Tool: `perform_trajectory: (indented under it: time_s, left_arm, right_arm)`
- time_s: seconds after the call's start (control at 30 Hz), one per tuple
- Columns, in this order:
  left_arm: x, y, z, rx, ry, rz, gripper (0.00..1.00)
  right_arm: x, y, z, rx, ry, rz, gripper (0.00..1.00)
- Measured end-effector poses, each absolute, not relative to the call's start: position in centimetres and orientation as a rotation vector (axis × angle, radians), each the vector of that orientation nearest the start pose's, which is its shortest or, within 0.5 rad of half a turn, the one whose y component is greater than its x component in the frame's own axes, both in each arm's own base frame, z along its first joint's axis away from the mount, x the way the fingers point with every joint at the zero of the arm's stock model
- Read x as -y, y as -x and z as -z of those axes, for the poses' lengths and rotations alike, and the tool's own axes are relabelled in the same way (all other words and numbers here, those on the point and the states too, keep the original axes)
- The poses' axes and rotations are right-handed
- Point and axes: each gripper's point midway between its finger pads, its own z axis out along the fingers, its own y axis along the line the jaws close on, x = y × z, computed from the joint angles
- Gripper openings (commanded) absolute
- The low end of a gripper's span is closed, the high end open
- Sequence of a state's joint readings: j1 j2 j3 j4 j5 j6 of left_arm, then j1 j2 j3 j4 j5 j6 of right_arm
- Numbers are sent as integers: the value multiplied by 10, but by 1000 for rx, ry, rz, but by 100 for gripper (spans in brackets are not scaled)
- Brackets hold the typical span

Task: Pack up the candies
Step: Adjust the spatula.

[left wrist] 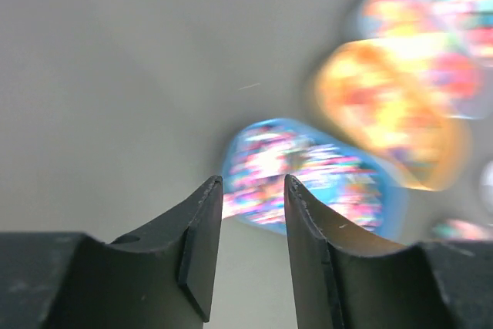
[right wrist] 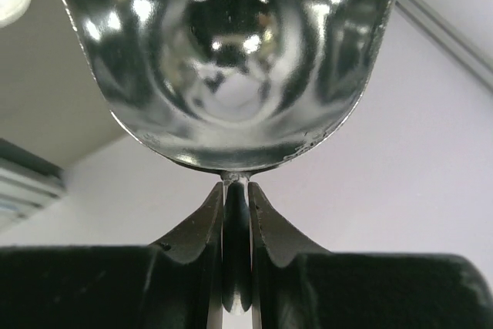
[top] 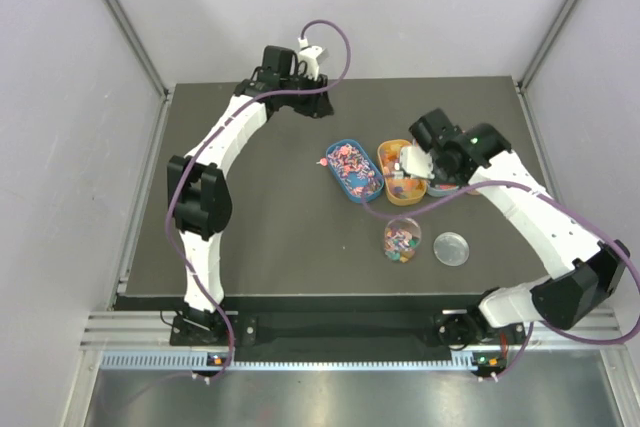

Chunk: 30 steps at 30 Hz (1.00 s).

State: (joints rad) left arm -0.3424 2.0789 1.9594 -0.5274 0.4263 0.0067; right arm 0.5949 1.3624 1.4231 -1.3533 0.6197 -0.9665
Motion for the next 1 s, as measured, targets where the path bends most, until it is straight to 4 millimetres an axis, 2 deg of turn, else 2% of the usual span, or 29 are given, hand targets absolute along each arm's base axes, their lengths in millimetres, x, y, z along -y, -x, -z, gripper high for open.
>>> perform_trajectory:
  time_s: [0.1,0.2,0.27,0.4,0.53,0.63,0.83,1.0]
  left_arm:
    - [293,-482,-222,-2083,-664,884,46]
    - [328,-457,-242,-2055,-659,1120,47]
    - [346,-443,-254,-2027,-669,1238,47]
    - [370,-420,-268,-1997,-703,1375,45]
    - [382,-405,-268,-2002,-722,1444,45]
    - [385,-397,-262,-2026,-724,1465,44]
    - [386,-389,-250,-2061,-726,1475,44]
    - [387,-386,-251,-2056,-741,1467,44]
  right_arm:
    - [-30,-277,-256,-2180,1743,847,0]
    - [-40,-279,-255,-2221,1661,747,0]
    - [-47,-279,-249,-2253,1632,679,0]
    - [-62,-284,-237,-2306,1601,589,0]
    - [-67,-288,-229,-2343,1587,566,0]
    - [-67,-289,-227,-2356,1580,565,0]
    - [-69,-290,-224,-2370,1571,563,0]
    - [-71,-295,-231,-2357,1547,560,0]
